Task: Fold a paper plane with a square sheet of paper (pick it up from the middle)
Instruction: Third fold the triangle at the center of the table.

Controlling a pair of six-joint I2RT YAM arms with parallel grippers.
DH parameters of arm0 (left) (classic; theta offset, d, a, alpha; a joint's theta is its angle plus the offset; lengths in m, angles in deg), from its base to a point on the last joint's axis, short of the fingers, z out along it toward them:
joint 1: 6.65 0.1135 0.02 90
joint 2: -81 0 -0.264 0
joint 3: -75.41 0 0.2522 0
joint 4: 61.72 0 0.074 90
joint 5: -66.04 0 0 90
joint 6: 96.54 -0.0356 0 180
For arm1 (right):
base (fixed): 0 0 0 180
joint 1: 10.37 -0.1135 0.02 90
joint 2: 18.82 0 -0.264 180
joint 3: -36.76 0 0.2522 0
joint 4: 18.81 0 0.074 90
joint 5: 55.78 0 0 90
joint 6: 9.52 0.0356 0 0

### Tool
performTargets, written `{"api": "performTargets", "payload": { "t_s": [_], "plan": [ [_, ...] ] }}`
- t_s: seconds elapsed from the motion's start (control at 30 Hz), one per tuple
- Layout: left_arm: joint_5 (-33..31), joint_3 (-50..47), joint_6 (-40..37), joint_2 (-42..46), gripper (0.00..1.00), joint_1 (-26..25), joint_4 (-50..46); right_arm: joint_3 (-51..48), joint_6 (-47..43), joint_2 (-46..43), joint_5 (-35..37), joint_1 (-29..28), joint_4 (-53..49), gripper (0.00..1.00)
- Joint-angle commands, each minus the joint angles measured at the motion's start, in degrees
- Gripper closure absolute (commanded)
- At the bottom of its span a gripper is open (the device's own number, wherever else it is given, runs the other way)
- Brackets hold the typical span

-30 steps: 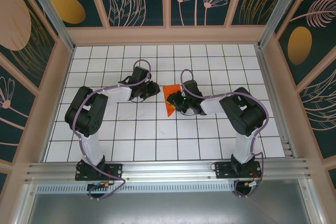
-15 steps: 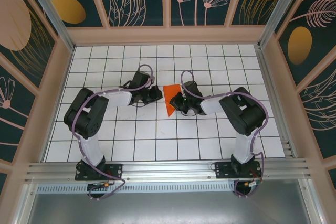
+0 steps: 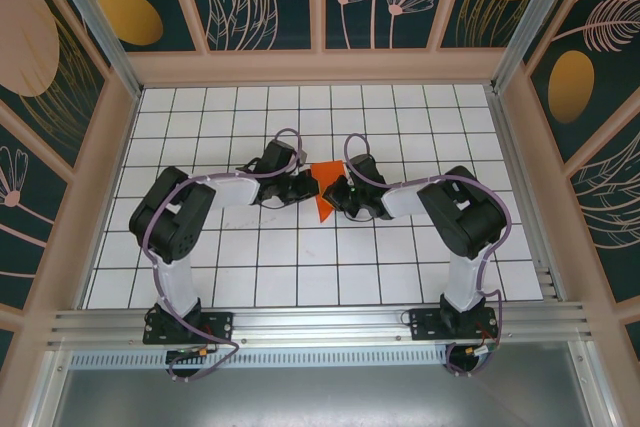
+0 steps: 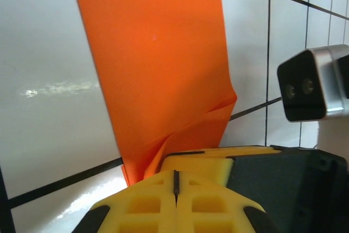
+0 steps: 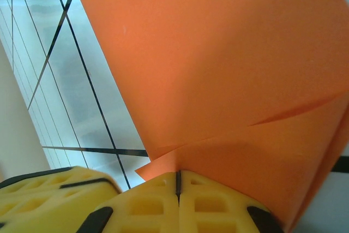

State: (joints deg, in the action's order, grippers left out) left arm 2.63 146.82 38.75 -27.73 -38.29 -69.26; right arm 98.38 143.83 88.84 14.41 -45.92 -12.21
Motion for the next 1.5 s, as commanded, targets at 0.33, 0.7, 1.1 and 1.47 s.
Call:
{"api": "performTargets", "payload": {
  "t_s": [0.33,0.7,1.1,1.47],
  "plan": [
    [-1.0,3.2,-0.4,-3.8,1.0,-0.8,-1.5,-0.5,-0.5,1.3,0.5,0.4,-3.7,1.0],
    [-6.0,3.5,-1.8,-5.6,1.0,-1.0,-6.4,-1.1,-2.4,-2.9,-3.4,0.6,2.1,1.0],
    [-8.9,3.8,-2.9,-5.8,1.0,-1.1,-8.1,-1.9,-10.7,-4.8,-3.4,2.1,-1.3,1.0],
    [-12.3,4.0,-4.3,-6.1,1.0,-1.1,-10.7,-1.2,-12.5,-0.4,-2.3,3.8,-3.6,1.0]
  ]
}}
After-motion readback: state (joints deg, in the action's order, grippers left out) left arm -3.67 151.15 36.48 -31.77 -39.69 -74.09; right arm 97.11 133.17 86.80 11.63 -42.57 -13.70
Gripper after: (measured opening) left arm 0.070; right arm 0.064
